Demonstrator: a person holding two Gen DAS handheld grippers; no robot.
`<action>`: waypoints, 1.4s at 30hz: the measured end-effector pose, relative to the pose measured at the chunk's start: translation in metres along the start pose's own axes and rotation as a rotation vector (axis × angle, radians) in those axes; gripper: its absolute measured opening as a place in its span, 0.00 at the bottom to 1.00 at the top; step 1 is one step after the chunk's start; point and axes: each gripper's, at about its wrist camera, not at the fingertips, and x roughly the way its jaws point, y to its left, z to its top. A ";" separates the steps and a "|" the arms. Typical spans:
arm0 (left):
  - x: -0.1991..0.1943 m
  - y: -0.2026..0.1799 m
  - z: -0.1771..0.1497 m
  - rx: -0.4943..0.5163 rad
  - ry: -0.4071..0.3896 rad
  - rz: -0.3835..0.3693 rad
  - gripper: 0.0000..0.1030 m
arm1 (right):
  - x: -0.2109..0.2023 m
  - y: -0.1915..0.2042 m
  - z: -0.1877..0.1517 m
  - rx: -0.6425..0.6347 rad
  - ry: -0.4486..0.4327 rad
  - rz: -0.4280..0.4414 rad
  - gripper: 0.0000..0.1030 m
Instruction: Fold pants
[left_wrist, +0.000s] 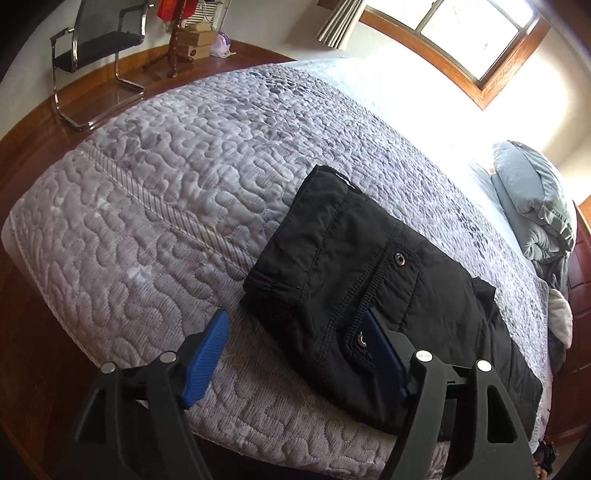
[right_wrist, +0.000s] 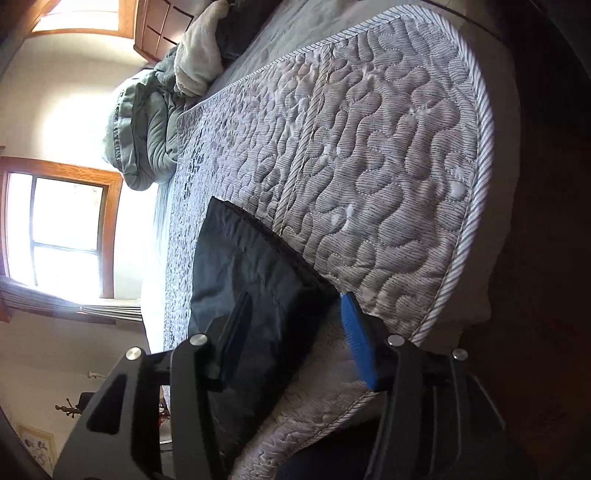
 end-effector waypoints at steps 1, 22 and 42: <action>0.001 -0.002 -0.003 0.004 0.001 -0.005 0.79 | 0.000 0.000 -0.001 -0.003 0.004 0.002 0.51; 0.033 -0.022 -0.027 -0.076 -0.002 -0.004 0.85 | 0.045 -0.008 -0.009 0.028 0.049 0.053 0.55; 0.046 -0.022 -0.043 -0.106 -0.050 0.027 0.90 | 0.061 0.000 -0.009 0.006 0.022 0.109 0.61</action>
